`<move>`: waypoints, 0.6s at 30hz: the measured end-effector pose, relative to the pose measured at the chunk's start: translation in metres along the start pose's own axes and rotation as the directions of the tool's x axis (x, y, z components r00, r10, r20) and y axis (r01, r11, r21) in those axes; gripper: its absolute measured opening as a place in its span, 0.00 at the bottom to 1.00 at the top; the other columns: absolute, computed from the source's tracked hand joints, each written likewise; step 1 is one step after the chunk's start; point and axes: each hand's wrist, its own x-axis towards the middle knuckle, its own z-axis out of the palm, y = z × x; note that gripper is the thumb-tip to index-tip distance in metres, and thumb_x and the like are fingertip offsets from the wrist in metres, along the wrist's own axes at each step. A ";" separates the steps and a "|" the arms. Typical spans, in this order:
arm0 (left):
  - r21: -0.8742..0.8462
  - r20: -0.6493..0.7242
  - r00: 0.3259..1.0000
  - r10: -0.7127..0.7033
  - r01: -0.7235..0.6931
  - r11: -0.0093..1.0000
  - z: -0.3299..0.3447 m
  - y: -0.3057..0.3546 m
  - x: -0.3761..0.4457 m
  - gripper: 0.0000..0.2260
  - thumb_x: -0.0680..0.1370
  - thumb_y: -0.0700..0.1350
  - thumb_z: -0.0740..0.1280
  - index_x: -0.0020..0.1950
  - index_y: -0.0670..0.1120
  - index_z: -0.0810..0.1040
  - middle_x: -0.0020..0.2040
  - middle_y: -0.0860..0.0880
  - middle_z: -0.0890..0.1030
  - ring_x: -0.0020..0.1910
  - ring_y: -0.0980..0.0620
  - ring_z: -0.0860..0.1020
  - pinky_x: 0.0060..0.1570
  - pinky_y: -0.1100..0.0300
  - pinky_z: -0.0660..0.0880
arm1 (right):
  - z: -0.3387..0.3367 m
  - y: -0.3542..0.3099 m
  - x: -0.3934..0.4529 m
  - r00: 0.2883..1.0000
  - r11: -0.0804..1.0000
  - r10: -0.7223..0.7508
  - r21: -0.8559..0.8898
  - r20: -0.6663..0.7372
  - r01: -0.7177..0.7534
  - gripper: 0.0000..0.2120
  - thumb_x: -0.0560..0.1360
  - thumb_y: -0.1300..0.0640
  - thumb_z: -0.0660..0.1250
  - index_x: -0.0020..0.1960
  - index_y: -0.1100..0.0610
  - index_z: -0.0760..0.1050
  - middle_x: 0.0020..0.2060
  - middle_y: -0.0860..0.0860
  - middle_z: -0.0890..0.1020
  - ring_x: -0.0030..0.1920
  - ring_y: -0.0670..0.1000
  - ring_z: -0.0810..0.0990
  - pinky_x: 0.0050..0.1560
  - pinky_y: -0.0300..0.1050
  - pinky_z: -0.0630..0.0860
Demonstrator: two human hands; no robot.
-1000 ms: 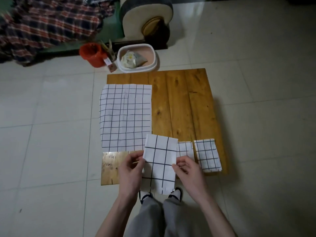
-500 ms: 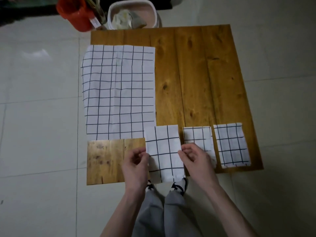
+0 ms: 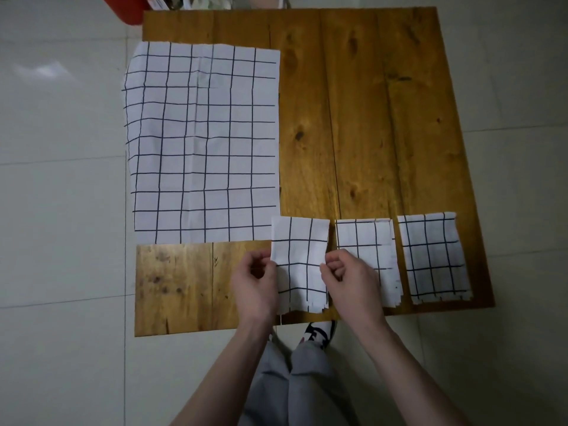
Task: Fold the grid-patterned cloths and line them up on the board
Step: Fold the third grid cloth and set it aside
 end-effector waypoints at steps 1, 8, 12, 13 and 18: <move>0.019 0.008 1.000 0.006 -0.007 1.000 0.002 -0.001 0.002 0.09 0.81 0.37 0.68 0.51 0.51 0.82 0.47 0.51 0.84 0.48 0.52 0.82 0.52 0.54 0.81 | 0.001 0.000 0.002 1.000 1.000 0.013 -0.009 -0.002 -0.013 0.07 0.79 0.55 0.72 0.56 0.53 0.82 0.45 0.46 0.83 0.47 0.45 0.80 0.44 0.35 0.78; 0.172 0.087 0.996 0.022 -0.037 0.984 0.002 -0.005 0.012 0.08 0.81 0.39 0.69 0.54 0.52 0.81 0.48 0.55 0.84 0.49 0.58 0.81 0.50 0.61 0.79 | 0.007 0.006 0.008 0.997 0.997 0.071 -0.022 0.010 -0.071 0.11 0.80 0.57 0.71 0.61 0.56 0.82 0.50 0.50 0.85 0.50 0.47 0.82 0.46 0.33 0.76; 0.245 0.175 0.984 0.024 -0.067 0.967 -0.003 -0.002 0.016 0.06 0.81 0.41 0.70 0.55 0.51 0.81 0.48 0.57 0.84 0.49 0.60 0.81 0.48 0.62 0.79 | 0.007 0.007 0.006 0.994 0.995 0.101 -0.002 0.033 -0.101 0.15 0.80 0.57 0.70 0.66 0.57 0.80 0.54 0.51 0.85 0.54 0.49 0.82 0.53 0.41 0.81; 0.259 0.198 0.980 0.024 -0.076 0.963 -0.005 0.000 0.015 0.07 0.81 0.41 0.70 0.55 0.53 0.80 0.48 0.58 0.83 0.49 0.61 0.80 0.46 0.65 0.77 | 0.006 0.007 0.005 0.994 0.995 0.103 0.003 0.035 -0.103 0.15 0.80 0.57 0.70 0.67 0.58 0.80 0.55 0.51 0.85 0.54 0.49 0.82 0.53 0.40 0.80; 0.325 0.252 0.967 0.042 -0.126 0.937 -0.016 0.011 0.008 0.08 0.82 0.44 0.69 0.61 0.53 0.79 0.47 0.62 0.79 0.48 0.65 0.78 0.42 0.71 0.70 | -0.009 0.000 -0.005 0.993 0.994 0.104 -0.020 0.054 -0.103 0.16 0.81 0.54 0.68 0.68 0.54 0.78 0.57 0.49 0.85 0.55 0.47 0.83 0.54 0.41 0.82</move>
